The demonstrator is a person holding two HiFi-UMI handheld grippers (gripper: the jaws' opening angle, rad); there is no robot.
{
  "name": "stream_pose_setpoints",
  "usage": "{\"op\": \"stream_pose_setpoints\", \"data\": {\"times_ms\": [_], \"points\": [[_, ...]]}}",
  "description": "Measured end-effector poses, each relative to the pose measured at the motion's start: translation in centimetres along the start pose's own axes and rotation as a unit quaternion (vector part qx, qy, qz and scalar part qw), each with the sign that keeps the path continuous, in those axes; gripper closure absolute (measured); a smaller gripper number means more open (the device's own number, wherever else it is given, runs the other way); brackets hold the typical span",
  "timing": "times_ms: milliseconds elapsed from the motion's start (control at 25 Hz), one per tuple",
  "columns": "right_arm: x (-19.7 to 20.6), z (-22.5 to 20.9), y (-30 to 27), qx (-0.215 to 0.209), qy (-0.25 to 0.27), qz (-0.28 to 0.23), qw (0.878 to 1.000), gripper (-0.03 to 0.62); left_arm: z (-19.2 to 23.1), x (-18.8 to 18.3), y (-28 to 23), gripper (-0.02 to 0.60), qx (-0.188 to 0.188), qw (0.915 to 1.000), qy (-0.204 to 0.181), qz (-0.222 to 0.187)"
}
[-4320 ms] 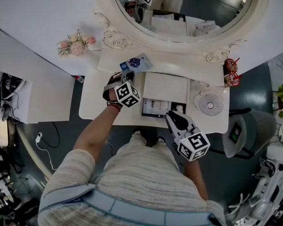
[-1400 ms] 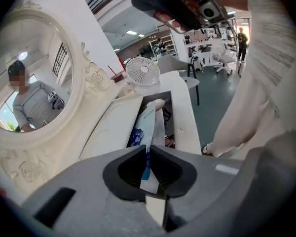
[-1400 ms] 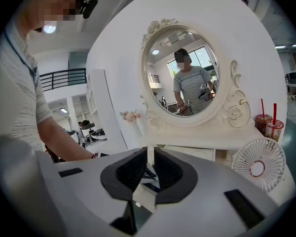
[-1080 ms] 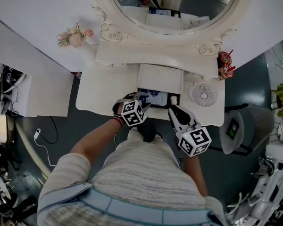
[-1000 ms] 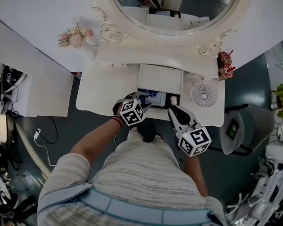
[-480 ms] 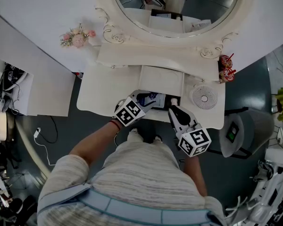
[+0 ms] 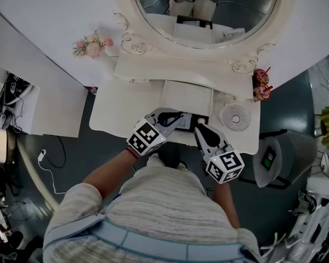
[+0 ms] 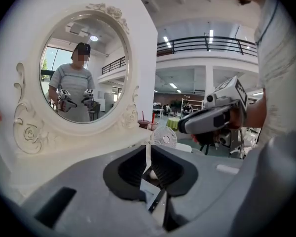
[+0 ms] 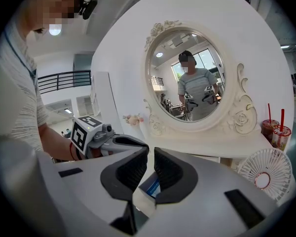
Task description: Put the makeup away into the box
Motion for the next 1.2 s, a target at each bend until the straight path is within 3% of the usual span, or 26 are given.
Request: {"op": "stream_pose_setpoints", "data": {"times_ms": [560, 1200], "points": [[-1.4, 0.9, 0.9, -0.006, 0.025, -0.022, 0.999, 0.585, -1.1, -1.0, 3.8, 0.568, -0.005, 0.9956, 0.036, -0.086], [-3.3, 2.6, -0.7, 0.01, 0.047, -0.027, 0.999, 0.586, 0.4, 0.0, 7.5, 0.568, -0.013, 0.9926, 0.026, -0.118]]}}
Point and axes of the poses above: the fingertips, and each gripper's own axes: y backward along the fingers, z to its left, x out of its underside, the point moved 10 cm from there along y, backward along the fingers, and after that the axes turned 13 degrees about z, right-handed, at the moved point
